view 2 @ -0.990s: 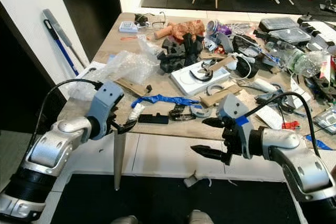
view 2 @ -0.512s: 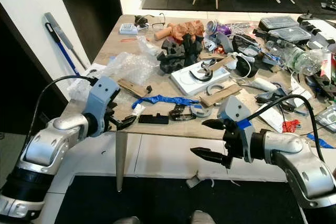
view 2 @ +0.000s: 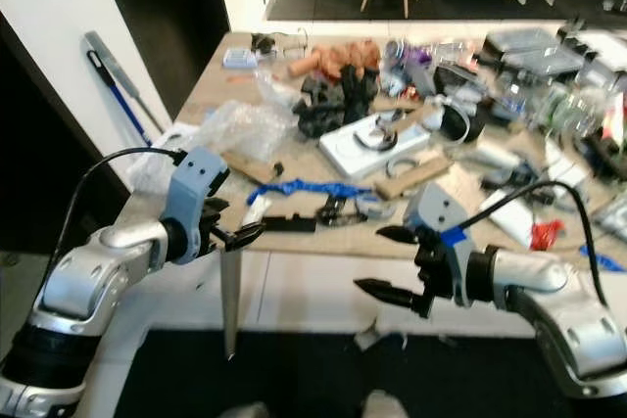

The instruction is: Picking trash to rubbish bin

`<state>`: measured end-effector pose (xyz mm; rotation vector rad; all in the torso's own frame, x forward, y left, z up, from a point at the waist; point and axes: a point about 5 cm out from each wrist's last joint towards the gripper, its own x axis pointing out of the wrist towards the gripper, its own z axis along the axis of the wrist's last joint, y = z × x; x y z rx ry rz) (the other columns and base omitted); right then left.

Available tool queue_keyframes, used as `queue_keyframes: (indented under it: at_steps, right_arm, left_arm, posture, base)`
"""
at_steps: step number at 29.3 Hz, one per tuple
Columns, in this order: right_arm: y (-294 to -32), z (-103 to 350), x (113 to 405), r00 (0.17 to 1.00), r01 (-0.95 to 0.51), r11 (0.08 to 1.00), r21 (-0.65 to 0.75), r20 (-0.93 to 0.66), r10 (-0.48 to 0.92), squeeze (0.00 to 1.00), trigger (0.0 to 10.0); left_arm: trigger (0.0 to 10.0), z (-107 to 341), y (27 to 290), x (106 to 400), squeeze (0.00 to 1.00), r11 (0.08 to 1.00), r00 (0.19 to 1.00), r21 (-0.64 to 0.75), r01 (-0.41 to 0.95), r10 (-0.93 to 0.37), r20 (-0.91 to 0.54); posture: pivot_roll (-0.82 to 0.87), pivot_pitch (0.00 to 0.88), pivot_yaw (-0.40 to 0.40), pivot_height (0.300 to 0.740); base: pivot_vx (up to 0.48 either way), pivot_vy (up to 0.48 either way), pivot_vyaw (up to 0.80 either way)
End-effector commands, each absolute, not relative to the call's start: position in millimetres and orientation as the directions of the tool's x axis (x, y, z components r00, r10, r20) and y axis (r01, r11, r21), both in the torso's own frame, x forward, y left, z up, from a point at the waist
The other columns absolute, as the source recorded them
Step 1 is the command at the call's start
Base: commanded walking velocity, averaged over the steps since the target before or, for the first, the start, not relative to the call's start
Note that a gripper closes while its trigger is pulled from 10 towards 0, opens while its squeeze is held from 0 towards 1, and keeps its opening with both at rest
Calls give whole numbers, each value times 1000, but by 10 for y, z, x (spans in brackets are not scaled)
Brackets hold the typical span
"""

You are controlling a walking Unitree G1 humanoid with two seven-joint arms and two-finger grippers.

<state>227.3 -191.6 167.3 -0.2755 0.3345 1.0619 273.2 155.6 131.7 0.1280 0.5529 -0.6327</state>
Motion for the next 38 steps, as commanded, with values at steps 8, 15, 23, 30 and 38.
queue_keyframes:
  at_steps: [8,15,23,30,38]
  right_arm:
    - [-1785,1794,2133,388,-915,398,-62,-403,829,0,10000]
    - [-1712,1897,2255,391,-919,381,-105,-377,840,0,10000]
    - [-1603,1863,2316,409,-911,395,-115,-351,842,0,10000]
    - [-1579,1851,2369,424,-905,403,-132,-344,838,0,10000]
    - [-1593,1868,2411,448,-894,420,-156,-347,824,0,10000]
  left_arm:
    - [10000,1545,1724,2737,0,822,712,-1,570,-495,-499]
    - [10000,1702,1606,2856,0,830,756,-26,556,-519,-399]
    - [10000,1507,1418,2789,0,769,659,-34,639,-569,-491]
    - [10000,1414,1326,2774,0,746,629,-38,665,-587,-509]
    - [10000,1467,1374,2774,0,750,639,-20,661,-577,-509]
  posture:
    - [-90,156,91,740]
    - [-85,133,91,740]
    - [-83,79,124,740]
    - [-78,62,131,740]
    - [-76,85,146,740]
  base:
    - [0,0,0]
    - [0,0,0]
    - [0,0,0]
    - [0,0,0]
    - [0,0,0]
